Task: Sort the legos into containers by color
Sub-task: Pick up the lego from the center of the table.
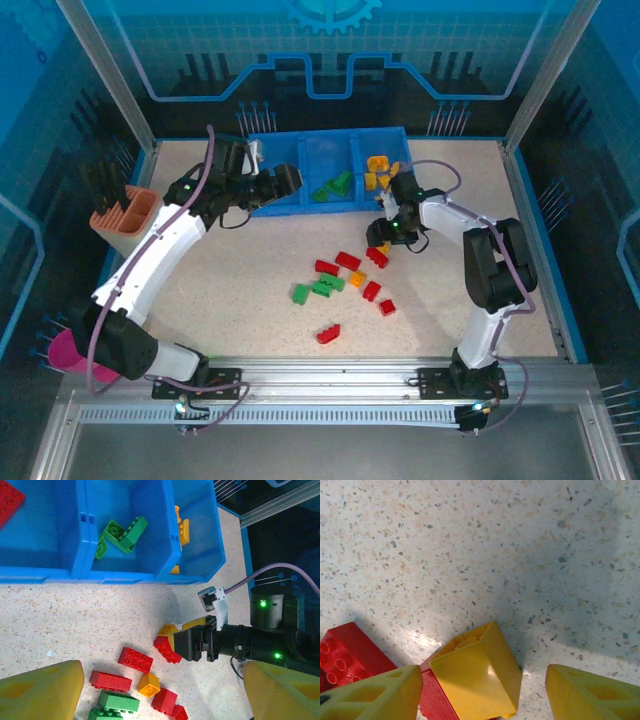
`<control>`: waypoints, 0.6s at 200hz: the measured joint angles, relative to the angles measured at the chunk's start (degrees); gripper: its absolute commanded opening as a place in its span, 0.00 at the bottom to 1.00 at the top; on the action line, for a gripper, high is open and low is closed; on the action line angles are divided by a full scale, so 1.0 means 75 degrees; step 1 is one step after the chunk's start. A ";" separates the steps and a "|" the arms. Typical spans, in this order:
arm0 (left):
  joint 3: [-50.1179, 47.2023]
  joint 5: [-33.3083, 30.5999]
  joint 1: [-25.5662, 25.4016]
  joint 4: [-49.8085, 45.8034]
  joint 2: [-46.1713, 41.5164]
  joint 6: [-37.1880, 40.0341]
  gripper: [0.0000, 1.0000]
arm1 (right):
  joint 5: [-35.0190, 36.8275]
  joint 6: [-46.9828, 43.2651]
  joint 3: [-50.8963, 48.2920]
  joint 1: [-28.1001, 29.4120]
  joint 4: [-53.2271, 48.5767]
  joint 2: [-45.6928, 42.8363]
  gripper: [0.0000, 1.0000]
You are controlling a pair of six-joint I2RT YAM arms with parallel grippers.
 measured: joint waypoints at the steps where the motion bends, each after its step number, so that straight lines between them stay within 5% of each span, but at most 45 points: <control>1: 0.0000 0.0000 0.0000 0.0000 0.0003 0.0003 0.85 | -0.0003 0.0000 0.0000 0.0000 0.0003 0.0000 0.67; 49: 0.0000 0.0000 0.0000 0.0017 0.0044 0.0000 0.87 | -0.0038 0.0055 0.0105 -0.0023 0.0076 0.0154 0.61; 120: 0.0000 -0.0003 0.0000 0.0020 0.0044 0.0000 0.92 | 0.0149 0.0131 0.0396 -0.0020 0.0067 0.0481 0.66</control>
